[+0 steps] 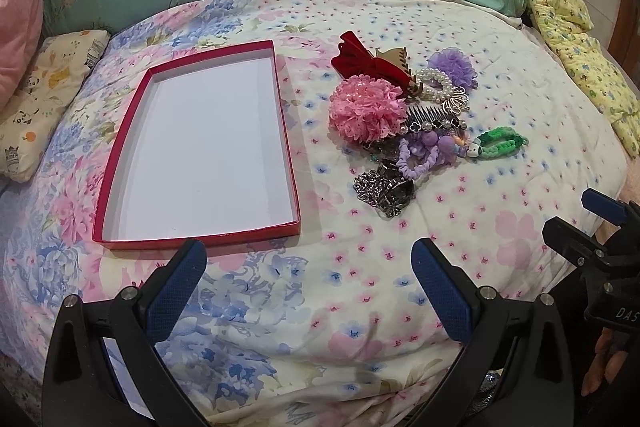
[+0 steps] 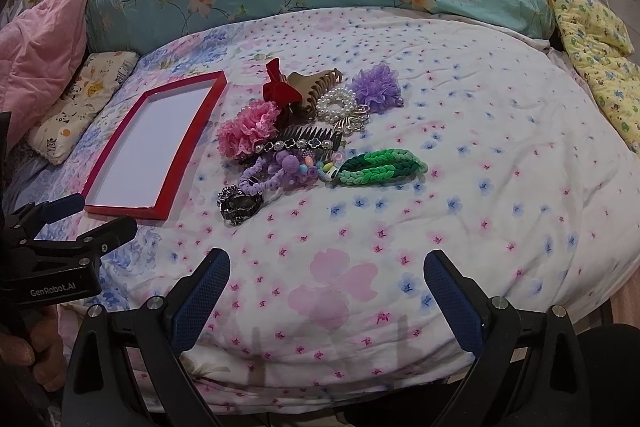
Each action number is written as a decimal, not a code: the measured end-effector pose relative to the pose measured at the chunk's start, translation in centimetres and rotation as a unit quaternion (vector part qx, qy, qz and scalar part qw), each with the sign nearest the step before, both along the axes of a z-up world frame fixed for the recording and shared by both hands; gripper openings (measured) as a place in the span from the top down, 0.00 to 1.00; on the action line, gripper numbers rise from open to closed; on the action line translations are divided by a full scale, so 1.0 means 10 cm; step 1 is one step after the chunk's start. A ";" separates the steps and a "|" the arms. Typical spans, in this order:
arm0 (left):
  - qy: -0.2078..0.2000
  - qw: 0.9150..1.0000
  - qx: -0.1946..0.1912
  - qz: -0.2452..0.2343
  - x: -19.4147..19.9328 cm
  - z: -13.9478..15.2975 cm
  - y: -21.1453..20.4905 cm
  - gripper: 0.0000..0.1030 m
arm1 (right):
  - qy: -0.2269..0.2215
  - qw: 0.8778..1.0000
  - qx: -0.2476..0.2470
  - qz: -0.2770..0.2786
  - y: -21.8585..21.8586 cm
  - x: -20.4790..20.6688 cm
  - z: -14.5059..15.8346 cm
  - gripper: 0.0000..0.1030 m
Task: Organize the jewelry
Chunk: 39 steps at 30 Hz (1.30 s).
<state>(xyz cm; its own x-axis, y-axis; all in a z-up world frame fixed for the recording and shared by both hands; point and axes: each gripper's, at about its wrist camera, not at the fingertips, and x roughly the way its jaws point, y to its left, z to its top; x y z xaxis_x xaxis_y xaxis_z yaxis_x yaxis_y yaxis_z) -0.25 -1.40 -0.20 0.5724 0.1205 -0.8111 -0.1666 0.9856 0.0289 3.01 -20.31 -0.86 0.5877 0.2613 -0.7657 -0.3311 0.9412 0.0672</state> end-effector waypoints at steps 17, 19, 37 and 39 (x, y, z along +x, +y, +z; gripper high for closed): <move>0.001 1.000 0.001 0.000 0.02 -0.02 0.01 0.00 | 0.003 1.000 0.008 0.000 -0.01 0.02 0.00 0.04; 0.002 1.000 0.001 -0.001 0.03 -0.02 0.01 0.00 | 0.004 1.000 0.009 0.000 -0.01 0.03 0.00 0.04; 0.009 1.000 -0.003 0.000 0.11 -0.07 0.00 0.00 | 0.009 1.000 0.027 -0.008 -0.10 0.11 0.01 0.04; 0.009 1.000 -0.003 0.000 0.12 -0.07 0.01 0.00 | 0.009 1.000 0.028 -0.010 -0.11 0.13 0.01 0.04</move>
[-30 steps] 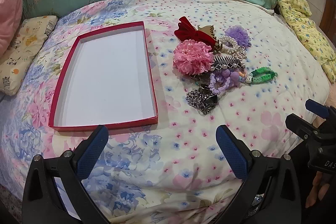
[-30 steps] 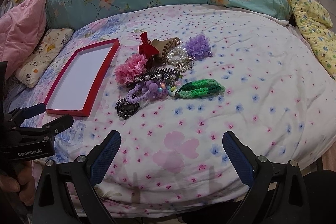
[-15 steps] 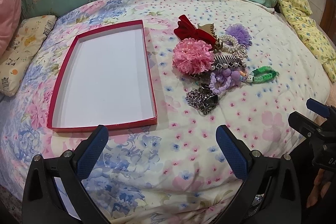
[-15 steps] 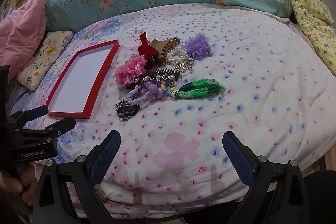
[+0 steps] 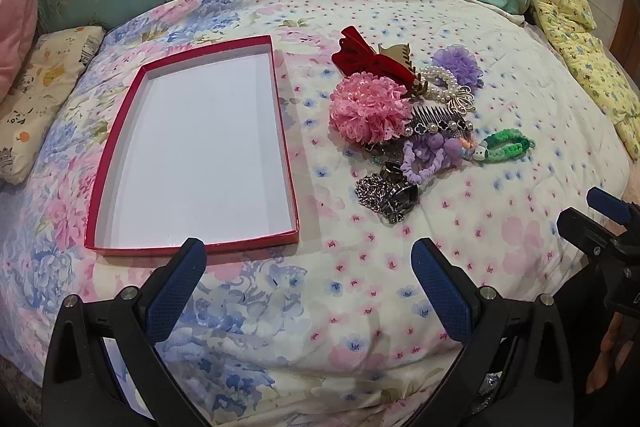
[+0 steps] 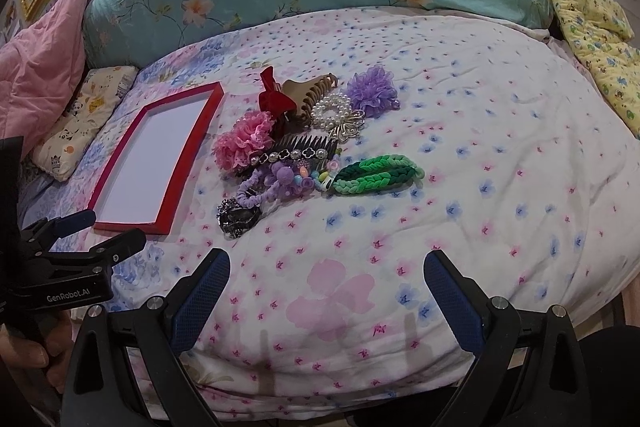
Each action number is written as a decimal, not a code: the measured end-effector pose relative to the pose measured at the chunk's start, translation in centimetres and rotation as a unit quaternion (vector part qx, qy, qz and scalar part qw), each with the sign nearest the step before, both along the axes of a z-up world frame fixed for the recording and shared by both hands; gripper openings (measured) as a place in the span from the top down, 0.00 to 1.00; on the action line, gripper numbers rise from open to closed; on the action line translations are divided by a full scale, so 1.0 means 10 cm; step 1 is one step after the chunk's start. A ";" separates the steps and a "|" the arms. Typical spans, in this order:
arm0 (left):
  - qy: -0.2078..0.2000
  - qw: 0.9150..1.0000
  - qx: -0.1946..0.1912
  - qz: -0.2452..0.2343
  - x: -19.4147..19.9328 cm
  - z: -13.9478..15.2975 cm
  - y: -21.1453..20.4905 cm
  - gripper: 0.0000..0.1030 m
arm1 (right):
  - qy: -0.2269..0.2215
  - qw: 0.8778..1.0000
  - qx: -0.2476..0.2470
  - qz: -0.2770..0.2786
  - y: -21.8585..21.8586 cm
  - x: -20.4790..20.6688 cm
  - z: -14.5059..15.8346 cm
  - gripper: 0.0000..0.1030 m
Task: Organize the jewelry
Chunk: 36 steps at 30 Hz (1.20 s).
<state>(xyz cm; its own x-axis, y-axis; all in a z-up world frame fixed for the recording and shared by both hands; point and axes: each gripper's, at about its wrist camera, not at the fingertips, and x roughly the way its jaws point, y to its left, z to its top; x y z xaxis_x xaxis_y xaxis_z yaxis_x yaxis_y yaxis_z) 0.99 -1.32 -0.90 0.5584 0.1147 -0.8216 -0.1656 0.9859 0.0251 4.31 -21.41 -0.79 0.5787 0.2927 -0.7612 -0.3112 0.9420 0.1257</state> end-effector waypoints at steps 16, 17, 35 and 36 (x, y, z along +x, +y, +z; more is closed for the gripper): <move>-0.004 1.000 0.002 -0.011 0.21 0.04 0.04 0.00 | 0.016 1.000 0.014 -0.017 -0.16 0.23 -0.08 0.07; -0.006 1.000 -0.001 -0.014 0.23 0.05 0.05 0.00 | 0.018 1.000 0.015 -0.019 -0.18 0.25 -0.08 0.07; -0.012 0.997 -0.050 -0.056 1.14 0.07 0.04 0.01 | 0.050 0.997 0.023 -0.060 -0.29 0.90 -0.28 0.32; -0.009 0.997 -0.052 -0.059 1.20 0.04 0.03 0.06 | 0.051 0.996 0.023 -0.063 -0.29 0.92 -0.29 0.32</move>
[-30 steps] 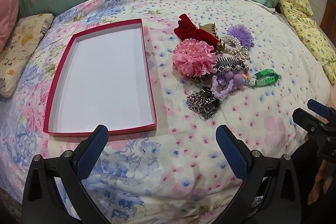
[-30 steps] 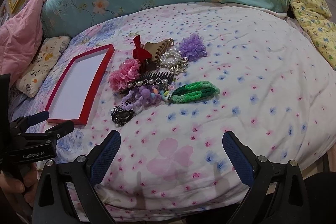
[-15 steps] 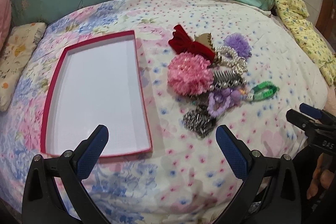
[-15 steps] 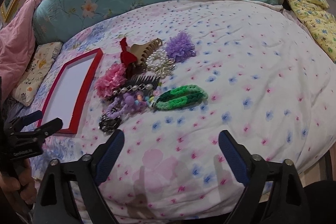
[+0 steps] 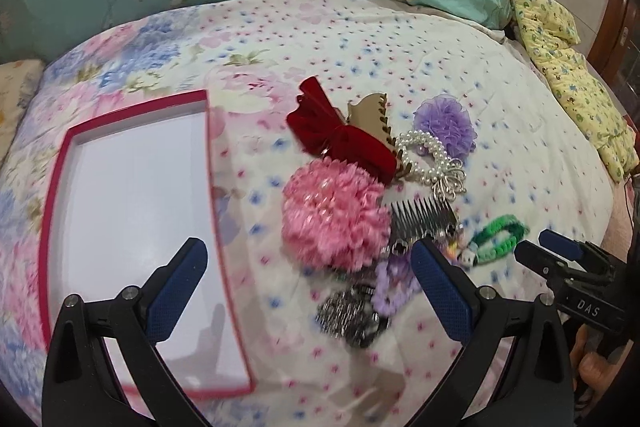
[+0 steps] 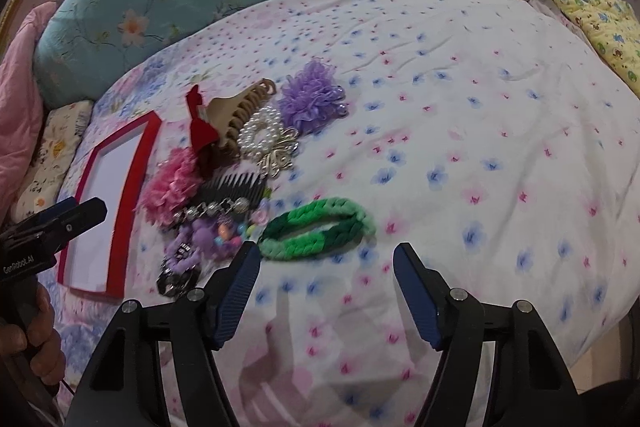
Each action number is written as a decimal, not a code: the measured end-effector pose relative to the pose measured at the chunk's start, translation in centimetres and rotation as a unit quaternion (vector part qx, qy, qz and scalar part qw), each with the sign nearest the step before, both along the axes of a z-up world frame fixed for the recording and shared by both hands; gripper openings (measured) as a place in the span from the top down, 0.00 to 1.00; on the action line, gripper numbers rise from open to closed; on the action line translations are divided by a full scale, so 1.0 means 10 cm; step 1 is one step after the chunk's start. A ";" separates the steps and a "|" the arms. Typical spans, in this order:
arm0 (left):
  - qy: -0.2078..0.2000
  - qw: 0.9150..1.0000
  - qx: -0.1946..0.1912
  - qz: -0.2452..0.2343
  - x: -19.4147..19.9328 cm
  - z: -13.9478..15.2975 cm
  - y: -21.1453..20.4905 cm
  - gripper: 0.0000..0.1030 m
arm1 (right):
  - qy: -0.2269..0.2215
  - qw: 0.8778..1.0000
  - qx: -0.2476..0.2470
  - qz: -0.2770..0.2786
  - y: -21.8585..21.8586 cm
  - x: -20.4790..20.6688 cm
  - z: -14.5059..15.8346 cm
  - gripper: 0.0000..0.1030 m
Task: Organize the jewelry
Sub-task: 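Grasp the pink flower clip with the left tool while the right tool grasps the green braided band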
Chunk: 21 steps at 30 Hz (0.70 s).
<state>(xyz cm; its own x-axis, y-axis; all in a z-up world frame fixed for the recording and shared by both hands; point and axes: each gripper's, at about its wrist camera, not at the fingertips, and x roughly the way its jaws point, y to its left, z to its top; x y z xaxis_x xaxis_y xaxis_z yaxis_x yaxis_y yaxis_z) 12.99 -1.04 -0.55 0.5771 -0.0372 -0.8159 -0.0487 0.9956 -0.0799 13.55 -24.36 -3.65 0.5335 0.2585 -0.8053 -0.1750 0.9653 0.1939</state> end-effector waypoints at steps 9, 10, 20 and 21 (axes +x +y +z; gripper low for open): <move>0.064 0.998 -0.021 -0.016 0.38 -0.44 -0.01 0.30 | 0.012 1.000 -0.015 0.000 0.06 0.16 -0.18 0.46; 0.068 0.997 -0.022 -0.019 0.40 -0.48 -0.02 0.30 | 0.011 1.000 -0.016 0.000 0.07 0.17 -0.18 0.49; 0.060 0.996 -0.051 -0.046 0.29 -0.41 -0.06 0.82 | -0.017 1.000 -0.004 -0.002 0.02 0.17 -0.09 0.90; 0.055 0.996 -0.054 -0.046 0.26 -0.38 -0.05 0.82 | -0.026 1.000 -0.005 -0.001 0.03 0.14 -0.04 0.90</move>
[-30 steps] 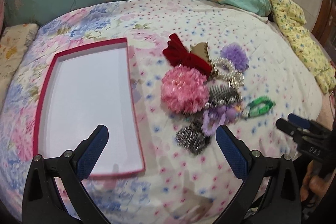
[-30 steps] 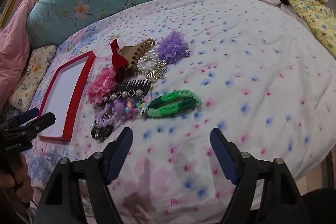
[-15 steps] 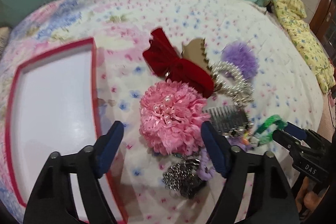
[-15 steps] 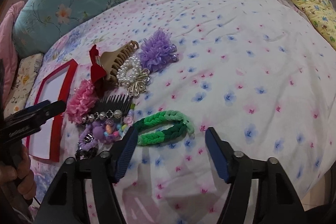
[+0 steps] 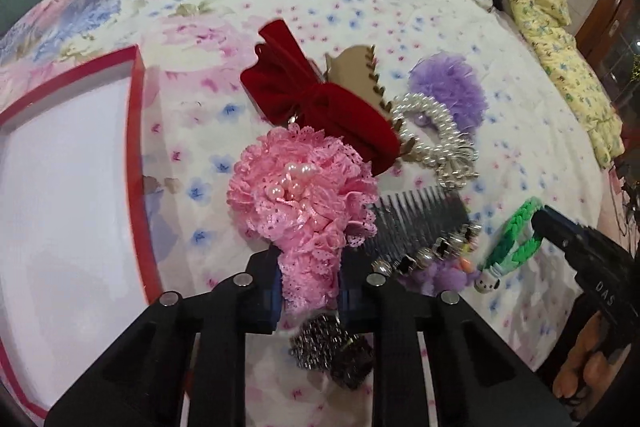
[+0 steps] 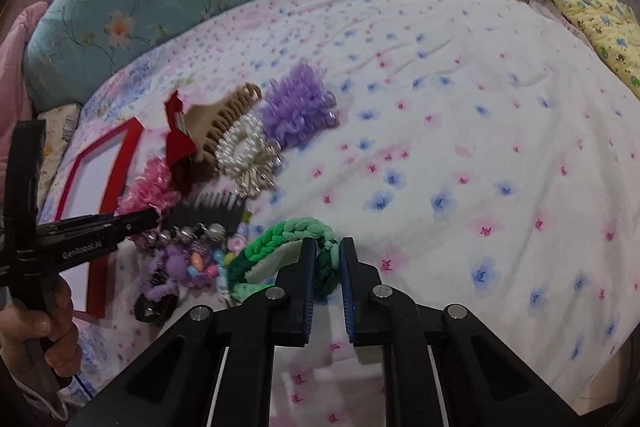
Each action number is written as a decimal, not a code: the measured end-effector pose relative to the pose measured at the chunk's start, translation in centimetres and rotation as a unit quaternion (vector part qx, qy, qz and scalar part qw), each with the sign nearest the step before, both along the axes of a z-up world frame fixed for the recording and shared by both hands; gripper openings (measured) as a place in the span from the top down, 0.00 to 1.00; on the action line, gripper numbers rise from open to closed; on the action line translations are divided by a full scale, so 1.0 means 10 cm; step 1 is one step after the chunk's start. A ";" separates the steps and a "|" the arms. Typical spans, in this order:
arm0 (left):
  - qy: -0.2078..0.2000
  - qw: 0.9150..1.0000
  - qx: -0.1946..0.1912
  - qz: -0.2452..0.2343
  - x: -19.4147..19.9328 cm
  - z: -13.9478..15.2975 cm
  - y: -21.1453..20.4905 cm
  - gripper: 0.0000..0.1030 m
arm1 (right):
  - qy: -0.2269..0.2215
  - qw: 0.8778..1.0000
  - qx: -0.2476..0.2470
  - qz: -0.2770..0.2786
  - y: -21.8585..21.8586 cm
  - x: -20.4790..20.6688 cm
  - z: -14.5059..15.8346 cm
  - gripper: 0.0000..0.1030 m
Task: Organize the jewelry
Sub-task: 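Grasp the pink flower clip with the left tool while the right tool grasps the green braided band, then lower the pink flower and green band into the red box and open both tools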
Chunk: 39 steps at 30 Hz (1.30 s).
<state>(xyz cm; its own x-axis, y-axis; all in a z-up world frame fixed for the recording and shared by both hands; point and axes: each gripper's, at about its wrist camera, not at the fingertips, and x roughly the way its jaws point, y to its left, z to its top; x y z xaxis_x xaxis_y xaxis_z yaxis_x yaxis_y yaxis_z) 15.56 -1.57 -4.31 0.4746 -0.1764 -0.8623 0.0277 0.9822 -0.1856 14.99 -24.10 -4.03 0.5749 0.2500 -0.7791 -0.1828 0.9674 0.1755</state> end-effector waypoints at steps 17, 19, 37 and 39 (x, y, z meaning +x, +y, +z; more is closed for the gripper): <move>-0.056 0.995 -0.003 0.085 -0.97 0.49 0.78 0.83 | -0.024 0.991 0.073 0.108 0.68 -0.34 0.43 0.90; -0.056 0.993 -0.004 0.102 -1.07 0.49 0.92 0.83 | -0.026 0.988 0.078 0.131 0.88 -0.39 0.44 0.90; -0.014 0.982 0.007 0.191 -1.37 0.08 1.82 0.82 | 0.058 0.954 0.119 0.267 2.48 -0.42 -0.08 0.90; -0.008 0.981 0.002 0.195 -1.37 0.02 1.86 0.82 | 0.065 0.954 0.108 0.271 2.52 -0.43 -0.16 0.90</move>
